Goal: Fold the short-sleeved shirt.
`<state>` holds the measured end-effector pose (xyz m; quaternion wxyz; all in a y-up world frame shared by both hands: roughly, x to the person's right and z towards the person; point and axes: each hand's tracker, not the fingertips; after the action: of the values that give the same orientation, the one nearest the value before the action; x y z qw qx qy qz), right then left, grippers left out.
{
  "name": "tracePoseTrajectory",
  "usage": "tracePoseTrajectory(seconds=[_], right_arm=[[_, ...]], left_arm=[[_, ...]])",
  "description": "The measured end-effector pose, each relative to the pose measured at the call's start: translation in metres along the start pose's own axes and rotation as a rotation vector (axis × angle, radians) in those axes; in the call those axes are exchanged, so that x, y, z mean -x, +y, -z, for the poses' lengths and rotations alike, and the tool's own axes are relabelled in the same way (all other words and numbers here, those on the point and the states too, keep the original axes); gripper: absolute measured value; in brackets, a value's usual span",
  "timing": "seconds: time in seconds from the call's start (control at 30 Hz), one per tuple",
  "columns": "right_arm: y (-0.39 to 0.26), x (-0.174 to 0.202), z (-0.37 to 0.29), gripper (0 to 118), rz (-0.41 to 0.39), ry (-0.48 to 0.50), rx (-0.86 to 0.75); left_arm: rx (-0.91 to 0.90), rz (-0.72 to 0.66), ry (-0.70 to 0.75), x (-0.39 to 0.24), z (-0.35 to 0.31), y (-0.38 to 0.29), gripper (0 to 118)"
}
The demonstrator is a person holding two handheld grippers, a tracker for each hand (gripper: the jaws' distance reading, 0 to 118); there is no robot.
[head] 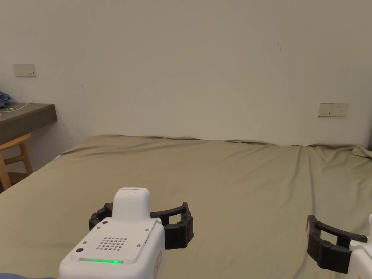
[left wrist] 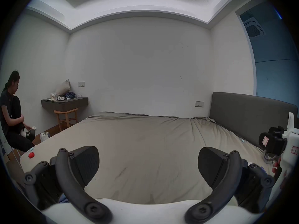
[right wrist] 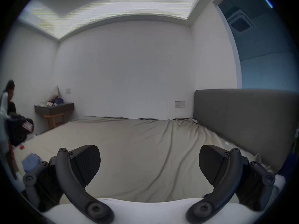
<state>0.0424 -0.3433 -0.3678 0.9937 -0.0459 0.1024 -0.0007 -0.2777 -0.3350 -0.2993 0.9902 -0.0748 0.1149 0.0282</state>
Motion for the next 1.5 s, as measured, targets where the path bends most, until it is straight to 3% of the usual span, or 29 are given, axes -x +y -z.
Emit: tracePoseTrajectory(seconds=[0.07, 0.17, 0.27, 0.47, 0.83, 1.13, 1.5], right_arm=[[0.003, -0.004, -0.003, 118, 0.061, 0.036, -0.025], [0.006, -0.008, -0.002, 118, 0.082, 0.035, -0.036], [0.008, -0.01, 0.0, 118, 0.061, 0.047, -0.019], [0.007, -0.002, 0.003, 118, -0.064, -0.026, -0.031], [0.009, -0.006, 0.008, 118, -0.045, 0.023, -0.004], [0.013, -0.002, 0.018, 118, -0.063, -0.016, 0.057], [0.026, -0.012, 0.019, 118, 0.021, 0.028, 0.088]], left_arm=[[0.003, 0.0, 0.001, 0.0, 0.0, 0.0, 118], [0.009, 0.002, 0.004, -0.001, 0.0, -0.001, 118], [0.005, 0.005, 0.006, -0.001, 0.0, -0.001, 118], [-0.009, 0.006, 0.006, -0.001, 0.001, 0.003, 118], [-0.011, 0.014, 0.01, 0.0, 0.007, 0.005, 118], [-0.009, 0.018, 0.01, 0.0, 0.01, 0.006, 118], [-0.004, 0.009, 0.015, 0.003, 0.013, 0.01, 118]])
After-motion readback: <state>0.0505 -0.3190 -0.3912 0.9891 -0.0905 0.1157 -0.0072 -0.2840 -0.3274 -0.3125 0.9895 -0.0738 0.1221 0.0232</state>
